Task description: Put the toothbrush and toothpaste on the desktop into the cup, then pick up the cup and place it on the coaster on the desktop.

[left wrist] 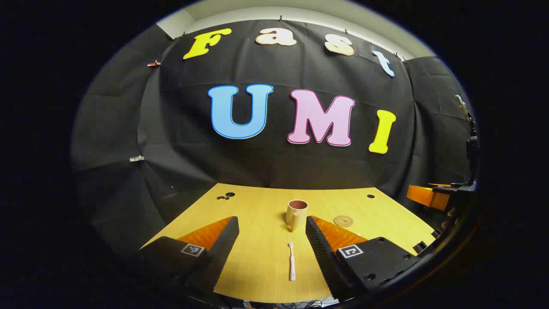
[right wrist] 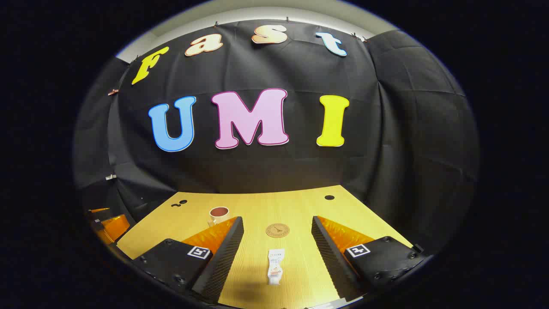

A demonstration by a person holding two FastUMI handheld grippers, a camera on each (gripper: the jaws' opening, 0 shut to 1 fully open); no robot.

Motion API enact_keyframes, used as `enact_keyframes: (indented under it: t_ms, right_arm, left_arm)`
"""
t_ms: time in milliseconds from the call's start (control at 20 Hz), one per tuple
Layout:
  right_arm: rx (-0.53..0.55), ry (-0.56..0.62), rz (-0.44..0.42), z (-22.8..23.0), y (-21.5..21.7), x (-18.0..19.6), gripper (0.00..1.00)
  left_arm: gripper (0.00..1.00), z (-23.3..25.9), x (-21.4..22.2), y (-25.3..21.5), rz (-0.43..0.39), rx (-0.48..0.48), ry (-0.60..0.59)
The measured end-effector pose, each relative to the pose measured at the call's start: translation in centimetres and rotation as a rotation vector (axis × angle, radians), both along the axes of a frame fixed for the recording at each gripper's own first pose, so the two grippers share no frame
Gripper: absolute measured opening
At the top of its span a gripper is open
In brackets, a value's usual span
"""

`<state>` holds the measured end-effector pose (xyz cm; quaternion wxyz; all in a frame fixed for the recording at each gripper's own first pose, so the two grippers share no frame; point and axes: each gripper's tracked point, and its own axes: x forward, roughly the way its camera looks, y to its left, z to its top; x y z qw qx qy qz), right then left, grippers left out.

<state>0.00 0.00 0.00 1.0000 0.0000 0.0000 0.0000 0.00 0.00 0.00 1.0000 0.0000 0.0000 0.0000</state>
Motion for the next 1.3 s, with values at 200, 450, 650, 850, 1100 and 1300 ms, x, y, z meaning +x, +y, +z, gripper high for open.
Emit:
enact_keyframes:
  t_ms: [200, 450, 650, 850, 1100, 1300]
  right_arm:
    - [-0.014, 0.046, -0.039, -1.2, -1.0, 0.6, 0.98]
    - [0.003, 0.086, -0.042, -2.3, -1.6, 1.6, 0.98]
    - [0.013, 0.12, -0.04, -3.3, -1.7, 2.3, 0.98]
    - [0.02, 0.146, -0.04, -4.0, -1.9, 3.0, 0.98]
    - [0.076, 0.23, -0.033, -5.8, -1.8, 4.1, 0.98]
    - [0.043, 0.322, -0.032, -8.4, -1.8, 6.5, 0.98]
  left_arm:
    - [0.98, -0.7, 0.4, -0.5, -0.008, -0.015, 0.027]
    - [0.97, -1.2, 0.9, -0.9, -0.013, 0.0, 0.039]
    - [0.98, -2.1, 1.0, -1.2, -0.021, 0.009, 0.061]
    - [0.98, -3.2, 1.4, -1.1, -0.012, -0.002, 0.088]
    - [0.98, -5.3, 2.0, -0.2, 0.027, -0.018, 0.165]
    - [0.98, -6.3, 2.2, -0.1, 0.044, -0.031, 0.191]
